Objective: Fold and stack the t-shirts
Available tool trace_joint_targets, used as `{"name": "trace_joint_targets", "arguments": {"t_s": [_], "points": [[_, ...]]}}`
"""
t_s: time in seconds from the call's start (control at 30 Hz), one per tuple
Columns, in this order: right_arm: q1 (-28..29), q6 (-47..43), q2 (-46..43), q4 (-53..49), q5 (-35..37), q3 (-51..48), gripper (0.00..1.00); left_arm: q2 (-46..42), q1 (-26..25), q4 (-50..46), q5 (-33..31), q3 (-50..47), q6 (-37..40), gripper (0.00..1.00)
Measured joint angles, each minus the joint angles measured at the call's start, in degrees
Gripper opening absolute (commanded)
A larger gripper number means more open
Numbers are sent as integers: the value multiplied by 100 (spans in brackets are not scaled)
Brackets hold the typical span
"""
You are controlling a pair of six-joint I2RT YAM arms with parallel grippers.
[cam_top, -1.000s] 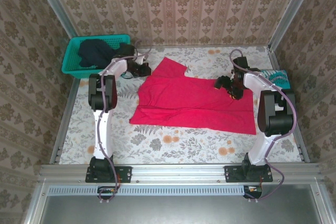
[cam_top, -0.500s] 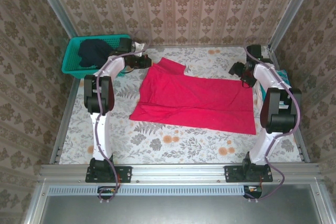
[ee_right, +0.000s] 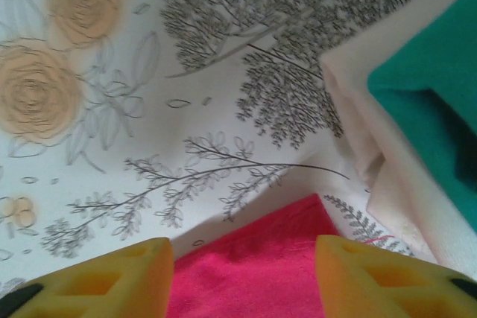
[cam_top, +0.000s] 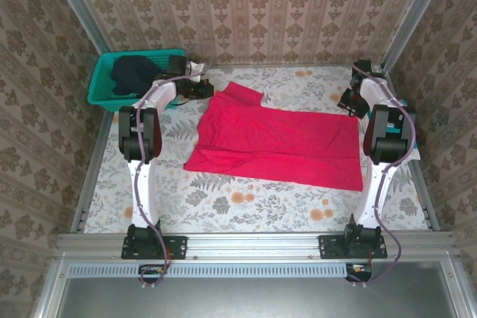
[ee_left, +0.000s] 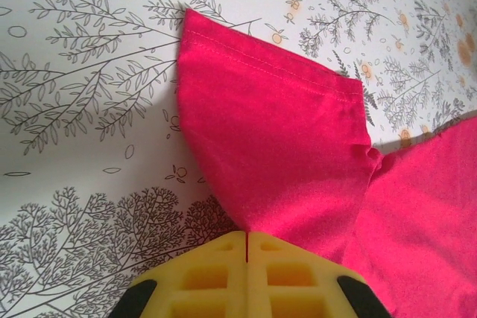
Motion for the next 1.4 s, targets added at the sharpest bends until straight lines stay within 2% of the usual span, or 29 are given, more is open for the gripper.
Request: {"name": "trace_joint_targets", "arguments": {"t_s": [0.23,0.33,0.43,0.57,0.67,0.87,1.2,1.4], "points": [[-2,-4,223,-284,87,221,52,2,35,-2,2,0,-7,0],[-4,-9,291,-350,114,249,47,9,33,0,13,0,-42,0],[-11,-31,356,-411,116,308,34,13,33,0,22,0,-81,0],[-15,-61,404,-424,125,354,10,13,33,-2,22,0,-85,0],[-20,-31,404,-433,133,354,0,13,33,-2,22,0,-85,0],[-20,-2,251,-267,129,116,0,13,35,7,59,0,-125,0],[-20,-2,-1325,254,103,-1329,0,-4,109,173,278,-68,-256,0],[-20,-2,-2002,542,83,-2092,0,-382,114,302,282,-623,-271,0]]}}
